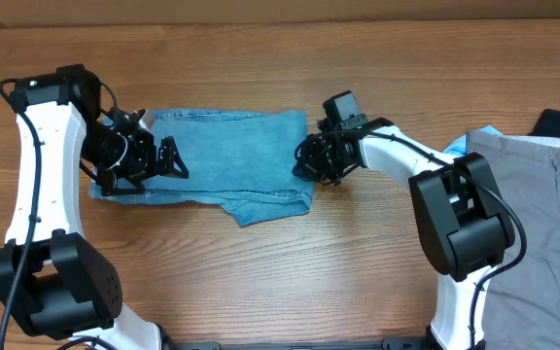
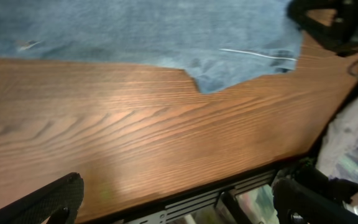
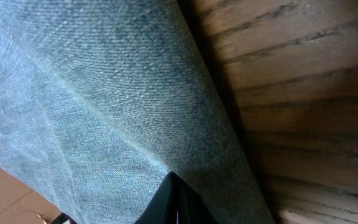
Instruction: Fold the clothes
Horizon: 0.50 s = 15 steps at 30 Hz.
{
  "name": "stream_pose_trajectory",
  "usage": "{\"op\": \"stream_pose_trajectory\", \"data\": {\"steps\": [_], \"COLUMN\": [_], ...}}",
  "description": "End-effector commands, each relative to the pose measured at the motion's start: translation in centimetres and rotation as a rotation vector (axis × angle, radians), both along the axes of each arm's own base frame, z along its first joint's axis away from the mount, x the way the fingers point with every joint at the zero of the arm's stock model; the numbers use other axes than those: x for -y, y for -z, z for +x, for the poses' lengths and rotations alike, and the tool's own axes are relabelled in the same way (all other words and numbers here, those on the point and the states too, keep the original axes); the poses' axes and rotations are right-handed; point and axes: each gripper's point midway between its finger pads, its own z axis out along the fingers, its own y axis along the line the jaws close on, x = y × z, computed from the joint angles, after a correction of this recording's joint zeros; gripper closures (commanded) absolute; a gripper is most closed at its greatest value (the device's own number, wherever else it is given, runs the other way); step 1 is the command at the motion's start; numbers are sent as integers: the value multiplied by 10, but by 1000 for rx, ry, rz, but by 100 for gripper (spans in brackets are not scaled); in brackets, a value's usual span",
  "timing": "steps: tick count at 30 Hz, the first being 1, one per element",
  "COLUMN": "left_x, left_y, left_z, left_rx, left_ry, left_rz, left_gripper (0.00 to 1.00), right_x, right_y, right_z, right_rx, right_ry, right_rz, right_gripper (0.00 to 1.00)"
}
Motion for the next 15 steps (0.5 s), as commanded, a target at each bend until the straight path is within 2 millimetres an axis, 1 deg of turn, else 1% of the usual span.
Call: {"op": "stream_pose_trajectory", "data": {"steps": [1, 2, 3, 7, 8, 10, 12, 15], "left_x": [-1, -6, -15, -44, -49, -53, -56, -69], "left_y": [-1, 1, 5, 14, 15, 20, 33, 57], "left_z": [6, 9, 15, 31, 35, 44, 49, 47], "left_rx": [52, 58, 73, 118, 135, 170, 184, 159], "left_ry": [29, 24, 14, -13, -14, -18, -30, -58], "left_rz": [-5, 21, 80, 245, 273, 293, 311, 384], "left_gripper": [0, 0, 0, 0, 0, 0, 0, 0], "right_x": [15, 15, 15, 15, 16, 19, 28, 40], "right_y": [30, 30, 30, 30, 31, 30, 21, 1], "right_z": [-3, -3, -4, -5, -6, -9, -5, 6], "right_rx": [-43, -43, -44, -50, -54, -76, -66, -15], "right_ry": [42, 41, 39, 38, 39, 43, 48, 53], "right_rz": [-98, -98, -99, -98, -100, -101, -102, -86], "right_gripper": [96, 96, 96, 96, 96, 96, 96, 95]}}
